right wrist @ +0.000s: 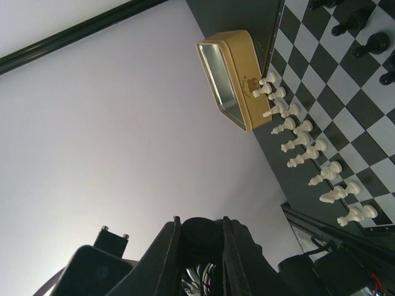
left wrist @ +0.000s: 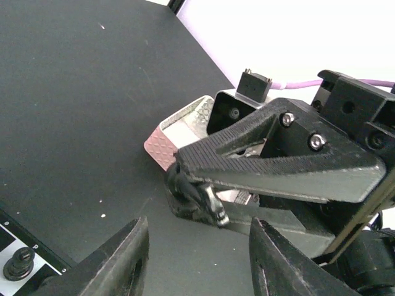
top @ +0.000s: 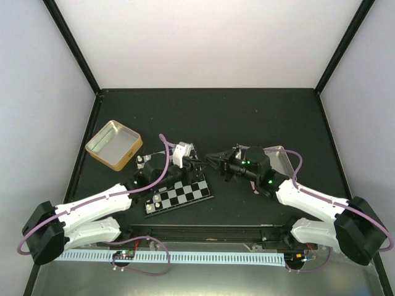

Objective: Set up the chess pieces on the board
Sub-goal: Place the chess piece on the chessboard.

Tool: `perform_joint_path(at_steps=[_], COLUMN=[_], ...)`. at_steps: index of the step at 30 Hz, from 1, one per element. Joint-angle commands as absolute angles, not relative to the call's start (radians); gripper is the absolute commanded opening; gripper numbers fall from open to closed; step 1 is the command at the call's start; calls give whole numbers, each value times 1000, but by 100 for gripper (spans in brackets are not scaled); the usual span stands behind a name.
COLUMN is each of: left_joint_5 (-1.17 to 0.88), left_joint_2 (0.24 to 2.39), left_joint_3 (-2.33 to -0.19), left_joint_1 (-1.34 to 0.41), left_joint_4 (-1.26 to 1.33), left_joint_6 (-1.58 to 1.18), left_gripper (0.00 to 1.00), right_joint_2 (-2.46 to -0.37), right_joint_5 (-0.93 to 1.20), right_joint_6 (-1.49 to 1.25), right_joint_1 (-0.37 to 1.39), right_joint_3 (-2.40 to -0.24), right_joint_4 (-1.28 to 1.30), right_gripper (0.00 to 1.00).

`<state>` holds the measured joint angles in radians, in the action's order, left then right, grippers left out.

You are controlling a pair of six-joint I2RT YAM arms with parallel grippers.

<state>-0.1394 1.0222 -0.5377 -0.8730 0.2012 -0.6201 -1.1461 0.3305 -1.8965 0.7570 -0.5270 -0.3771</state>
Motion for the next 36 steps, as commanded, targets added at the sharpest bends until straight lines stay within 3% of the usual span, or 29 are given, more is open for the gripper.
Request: perform_joint_path(at_steps=[1, 11, 15, 19, 24, 26, 29, 36], left_joint_5=[-97, -95, -107, -104, -69, -44, 17, 42], left_joint_2=[1035, 1046, 1044, 1028, 1014, 1007, 999, 1056], left_joint_3=[-605, -607, -606, -606, -611, -622, -650, -762], left_joint_1=[-880, -879, -879, -880, -880, -880, -880, -879], left_joint_4=[184, 185, 182, 166, 88, 5, -168, -556], left_joint_6=[-578, -567, -566, -558, -543, -534, -517, -434], left_gripper=[44, 29, 14, 2, 2, 2, 2, 2], right_joint_2=[-1155, -1125, -1117, -1117, -1121, -1117, -1089, -967], right_joint_5=[387, 425, 426, 422, 401, 390, 356, 193], right_joint_6=[-1910, -1883, -1886, -1877, -1837, -1799, -1718, -1417], right_joint_1=[765, 787, 787, 788, 786, 779, 761, 699], right_joint_3=[-545, -517, -509, -499, -483, -483, -478, -528], right_joint_4=[-425, -414, -434, -449, -453, -430, -346, -22], right_gripper=[11, 12, 15, 24, 37, 48, 56, 60])
